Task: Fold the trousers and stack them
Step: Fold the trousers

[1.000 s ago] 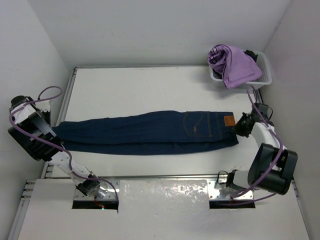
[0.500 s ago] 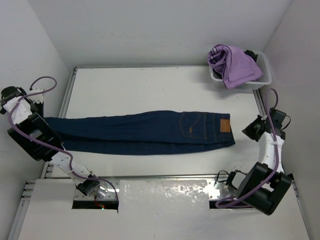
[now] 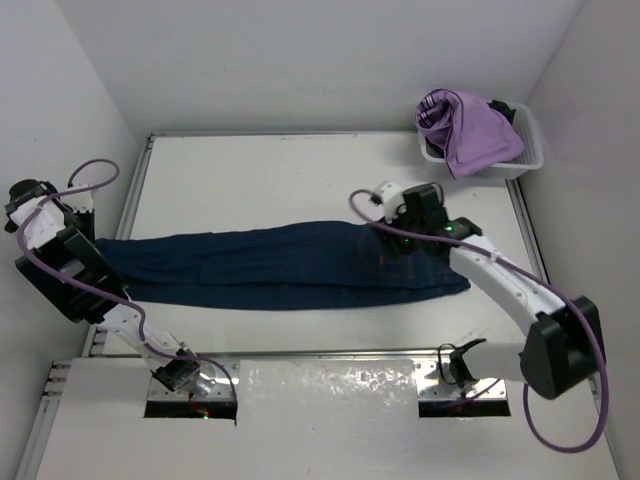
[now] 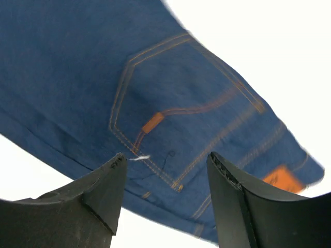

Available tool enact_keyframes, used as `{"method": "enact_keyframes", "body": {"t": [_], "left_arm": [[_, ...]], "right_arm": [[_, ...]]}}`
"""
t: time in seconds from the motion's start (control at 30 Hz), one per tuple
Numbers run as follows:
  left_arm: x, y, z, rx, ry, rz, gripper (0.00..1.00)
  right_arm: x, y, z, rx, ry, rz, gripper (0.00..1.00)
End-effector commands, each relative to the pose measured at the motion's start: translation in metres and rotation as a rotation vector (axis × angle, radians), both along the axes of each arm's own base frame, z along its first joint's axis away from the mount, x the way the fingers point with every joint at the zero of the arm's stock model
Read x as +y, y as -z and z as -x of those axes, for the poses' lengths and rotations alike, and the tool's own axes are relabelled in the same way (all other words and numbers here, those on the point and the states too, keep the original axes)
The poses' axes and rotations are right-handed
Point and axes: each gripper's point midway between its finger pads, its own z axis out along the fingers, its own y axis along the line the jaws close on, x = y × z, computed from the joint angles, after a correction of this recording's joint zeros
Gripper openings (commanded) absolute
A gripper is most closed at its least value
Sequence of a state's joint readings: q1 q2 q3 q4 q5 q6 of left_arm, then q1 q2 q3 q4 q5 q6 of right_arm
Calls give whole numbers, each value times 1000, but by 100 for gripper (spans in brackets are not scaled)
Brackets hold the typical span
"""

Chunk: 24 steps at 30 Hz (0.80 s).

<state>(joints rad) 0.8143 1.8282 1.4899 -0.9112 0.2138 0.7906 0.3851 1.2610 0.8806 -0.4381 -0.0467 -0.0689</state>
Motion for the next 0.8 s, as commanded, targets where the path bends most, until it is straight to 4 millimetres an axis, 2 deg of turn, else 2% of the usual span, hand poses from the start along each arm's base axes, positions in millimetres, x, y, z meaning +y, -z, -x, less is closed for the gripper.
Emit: {"method": "enact_keyframes", "body": {"t": [0.0,0.13,0.27,0.5,0.6,0.7,0.77], "left_arm": [[7,-20,-3,-54,17,-48,0],[7,-21,-5,-61,17,-46,0],[7,-19,-7,-62,10,-36,0],[9,-20,-8,-56,5,-36,0],[9,-18,-7,-53,3,-32,0],[8,-18,-7,-51,1,-29,0],[9,-19,-7,-51,2,-31,0]], "right_arm": [[6,26,7,9,-267,293,61],[1,47,26,57,-422,477,62],[11,60,43,57,-586,502,62],[28,77,56,117,-706,477,62],[34,92,65,150,-744,475,61],[36,100,60,131,-721,476,61],[38,99,45,74,-672,496,61]]}}
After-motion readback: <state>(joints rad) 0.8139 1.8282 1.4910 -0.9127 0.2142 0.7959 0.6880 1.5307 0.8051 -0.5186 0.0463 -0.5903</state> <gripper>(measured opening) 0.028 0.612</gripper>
